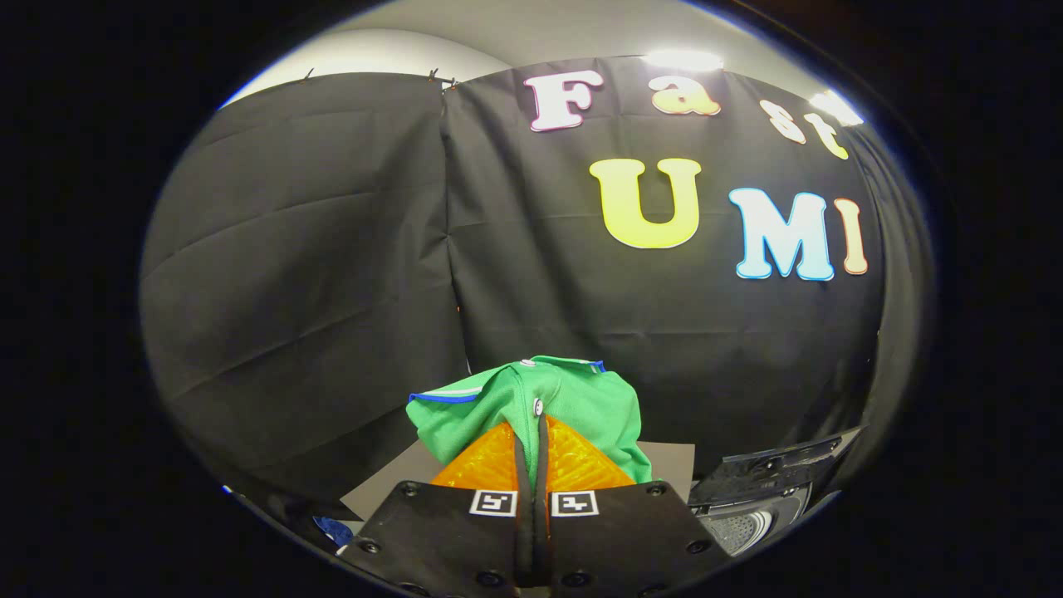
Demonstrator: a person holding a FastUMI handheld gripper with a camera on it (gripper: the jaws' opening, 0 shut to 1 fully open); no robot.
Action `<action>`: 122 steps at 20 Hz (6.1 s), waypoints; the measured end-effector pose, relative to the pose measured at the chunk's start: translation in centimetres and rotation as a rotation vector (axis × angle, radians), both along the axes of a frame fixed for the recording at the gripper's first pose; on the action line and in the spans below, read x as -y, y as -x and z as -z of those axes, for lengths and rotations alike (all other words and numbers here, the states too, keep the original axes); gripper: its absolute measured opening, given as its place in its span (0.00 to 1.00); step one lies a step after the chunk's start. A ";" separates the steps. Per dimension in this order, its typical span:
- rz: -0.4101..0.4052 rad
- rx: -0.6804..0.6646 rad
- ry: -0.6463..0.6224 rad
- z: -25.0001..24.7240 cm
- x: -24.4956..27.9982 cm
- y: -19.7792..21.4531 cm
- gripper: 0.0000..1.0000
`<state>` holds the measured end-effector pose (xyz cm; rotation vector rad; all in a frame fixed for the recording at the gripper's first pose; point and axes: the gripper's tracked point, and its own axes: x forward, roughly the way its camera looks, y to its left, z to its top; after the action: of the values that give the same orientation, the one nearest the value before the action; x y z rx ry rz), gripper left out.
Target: Put the clothes into the washing machine and then close the washing machine lid.
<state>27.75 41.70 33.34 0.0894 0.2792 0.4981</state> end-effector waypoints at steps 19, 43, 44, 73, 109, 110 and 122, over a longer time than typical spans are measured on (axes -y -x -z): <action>0.199 0.024 -0.025 -1.3 16.7 -2.4 0.01; 0.269 -0.112 -0.019 12.8 34.8 -4.8 0.01; 0.264 -0.121 -0.016 13.8 35.0 -5.0 0.01; 0.184 -0.491 0.143 38.3 30.5 -5.3 0.01; 0.222 -0.239 -0.092 19.7 36.9 -6.4 0.98; 0.227 -0.217 -0.097 18.7 37.2 -6.8 0.98; 0.252 -0.195 -0.122 13.1 35.4 -14.7 0.98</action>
<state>42.45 6.26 20.22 0.2895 0.4226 0.2555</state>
